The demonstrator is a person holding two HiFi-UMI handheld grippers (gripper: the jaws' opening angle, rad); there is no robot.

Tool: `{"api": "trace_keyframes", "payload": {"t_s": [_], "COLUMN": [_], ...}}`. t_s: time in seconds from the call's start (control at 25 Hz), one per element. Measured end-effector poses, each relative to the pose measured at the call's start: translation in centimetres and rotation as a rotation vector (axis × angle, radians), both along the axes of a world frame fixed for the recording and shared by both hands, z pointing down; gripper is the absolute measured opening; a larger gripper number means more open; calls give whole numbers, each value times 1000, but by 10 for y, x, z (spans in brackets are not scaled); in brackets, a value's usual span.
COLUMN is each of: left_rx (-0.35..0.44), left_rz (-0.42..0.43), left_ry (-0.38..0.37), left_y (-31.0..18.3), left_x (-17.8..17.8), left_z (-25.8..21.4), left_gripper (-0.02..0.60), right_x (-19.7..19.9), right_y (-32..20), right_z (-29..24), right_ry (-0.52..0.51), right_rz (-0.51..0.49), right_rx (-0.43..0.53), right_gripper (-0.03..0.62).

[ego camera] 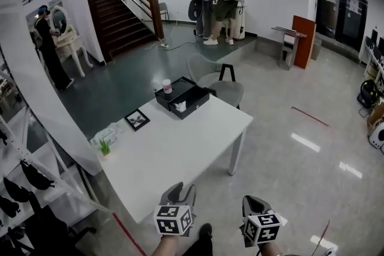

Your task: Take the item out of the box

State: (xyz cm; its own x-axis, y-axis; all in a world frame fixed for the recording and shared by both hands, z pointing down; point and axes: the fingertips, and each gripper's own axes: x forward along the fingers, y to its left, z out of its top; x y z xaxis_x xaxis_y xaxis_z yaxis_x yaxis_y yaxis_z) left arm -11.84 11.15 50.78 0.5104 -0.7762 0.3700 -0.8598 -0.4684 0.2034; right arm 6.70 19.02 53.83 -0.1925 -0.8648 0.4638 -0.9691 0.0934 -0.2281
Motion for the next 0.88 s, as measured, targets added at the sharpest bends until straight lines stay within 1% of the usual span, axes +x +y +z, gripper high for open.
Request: {"api": "trace_keyframes", "payload": {"t_s": [0.16, 0.44, 0.68, 0.88], "left_rx": [-1, -1, -1, 3], "left_rz": [-1, 3, 4, 7], "left_ry": [3, 5, 10, 8], "left_y": [-51, -132, -180, -206], "left_x": [-7, -19, -29, -36], "left_z": [-4, -5, -2, -5], "left_gripper": [143, 143, 144, 153], "right_x": [-5, -15, -22, -23], "right_y": [-50, -128, -171, -194], "right_z": [-2, -1, -1, -1], "right_ry": [19, 2, 10, 12], "right_rz": [-3, 16, 25, 26], "right_rx": [-6, -26, -29, -37], "right_gripper": [2, 2, 2, 2]}}
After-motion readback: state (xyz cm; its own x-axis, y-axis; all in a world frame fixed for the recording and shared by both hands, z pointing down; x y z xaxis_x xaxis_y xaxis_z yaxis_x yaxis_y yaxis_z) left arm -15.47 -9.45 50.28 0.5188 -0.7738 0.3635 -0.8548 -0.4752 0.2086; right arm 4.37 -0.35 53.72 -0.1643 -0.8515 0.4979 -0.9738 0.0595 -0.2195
